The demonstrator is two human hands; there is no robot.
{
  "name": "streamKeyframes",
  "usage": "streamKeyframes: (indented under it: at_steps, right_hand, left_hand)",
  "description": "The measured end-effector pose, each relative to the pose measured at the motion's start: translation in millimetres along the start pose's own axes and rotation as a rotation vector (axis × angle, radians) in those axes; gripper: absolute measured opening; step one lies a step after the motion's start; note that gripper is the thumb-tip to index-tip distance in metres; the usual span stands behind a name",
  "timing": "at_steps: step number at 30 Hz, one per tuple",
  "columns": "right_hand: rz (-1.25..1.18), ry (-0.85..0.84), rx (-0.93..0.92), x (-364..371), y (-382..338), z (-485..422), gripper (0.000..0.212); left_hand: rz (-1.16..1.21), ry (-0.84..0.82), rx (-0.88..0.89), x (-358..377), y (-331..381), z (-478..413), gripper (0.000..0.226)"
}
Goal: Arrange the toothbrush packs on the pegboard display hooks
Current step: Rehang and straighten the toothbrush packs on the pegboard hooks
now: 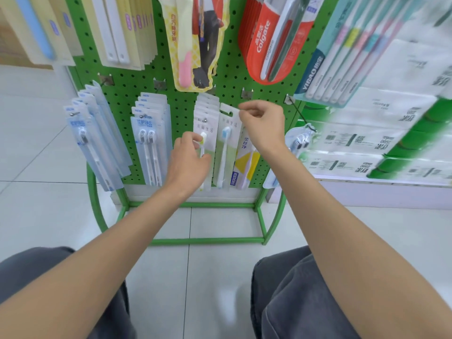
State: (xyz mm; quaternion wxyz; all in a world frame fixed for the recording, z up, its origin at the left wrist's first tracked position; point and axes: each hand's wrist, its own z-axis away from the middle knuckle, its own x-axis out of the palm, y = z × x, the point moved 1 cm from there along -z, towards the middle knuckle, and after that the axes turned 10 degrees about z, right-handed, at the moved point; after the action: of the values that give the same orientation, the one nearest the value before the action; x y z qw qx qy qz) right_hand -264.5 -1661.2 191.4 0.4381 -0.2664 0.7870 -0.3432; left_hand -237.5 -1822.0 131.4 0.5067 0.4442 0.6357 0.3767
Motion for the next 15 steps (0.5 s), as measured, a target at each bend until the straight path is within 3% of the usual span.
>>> streamKeyframes:
  at_steps: [6, 11, 15]
  right_hand:
    - [-0.179, -0.096, 0.026, -10.3, -5.1, 10.9, 0.013]
    - [-0.276, -0.184, 0.096, -11.3, -2.1, 14.5, 0.012]
    - [-0.291, -0.259, 0.075, -10.7, -1.5, 17.5, 0.009]
  left_hand:
    - [0.071, -0.126, -0.073, 4.3, -5.7, -4.0, 0.035]
    - [0.073, -0.197, -0.101, 12.8, -7.0, 1.1, 0.045]
    - [0.115, -0.228, -0.035, 16.3, -3.5, 3.0, 0.015]
